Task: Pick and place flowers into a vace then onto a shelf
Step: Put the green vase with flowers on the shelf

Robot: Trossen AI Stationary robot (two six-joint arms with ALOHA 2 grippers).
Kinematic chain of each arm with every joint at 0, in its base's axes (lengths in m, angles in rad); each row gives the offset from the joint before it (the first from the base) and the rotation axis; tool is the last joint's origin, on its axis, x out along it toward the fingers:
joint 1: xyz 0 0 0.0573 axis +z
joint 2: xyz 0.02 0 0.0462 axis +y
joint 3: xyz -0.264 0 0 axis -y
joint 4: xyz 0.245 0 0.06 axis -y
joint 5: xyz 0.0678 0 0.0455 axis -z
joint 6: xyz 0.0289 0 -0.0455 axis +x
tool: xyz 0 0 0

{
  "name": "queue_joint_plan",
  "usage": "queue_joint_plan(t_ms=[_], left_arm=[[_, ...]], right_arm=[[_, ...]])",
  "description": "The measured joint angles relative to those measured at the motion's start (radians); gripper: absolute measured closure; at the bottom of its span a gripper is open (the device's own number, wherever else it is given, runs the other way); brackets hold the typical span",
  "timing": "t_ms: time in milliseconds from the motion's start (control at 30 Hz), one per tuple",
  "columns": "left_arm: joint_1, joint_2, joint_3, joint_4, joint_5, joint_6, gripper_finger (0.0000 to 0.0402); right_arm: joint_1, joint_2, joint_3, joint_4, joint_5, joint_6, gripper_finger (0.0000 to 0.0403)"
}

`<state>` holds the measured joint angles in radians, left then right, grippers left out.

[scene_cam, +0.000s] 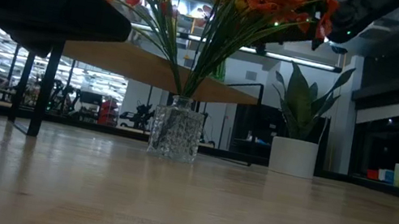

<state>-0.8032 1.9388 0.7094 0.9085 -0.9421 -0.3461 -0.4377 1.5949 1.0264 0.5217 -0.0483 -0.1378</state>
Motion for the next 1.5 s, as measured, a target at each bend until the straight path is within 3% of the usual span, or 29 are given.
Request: queue_joint_plan(t_ms=[1500], left_arm=[[-0.002, 0.000, 0.000, -0.004, 0.020, 0.001, 0.0396]], right_arm=[[-0.045, 0.048, -0.001, -0.006, 0.021, 0.059, 0.0295]])
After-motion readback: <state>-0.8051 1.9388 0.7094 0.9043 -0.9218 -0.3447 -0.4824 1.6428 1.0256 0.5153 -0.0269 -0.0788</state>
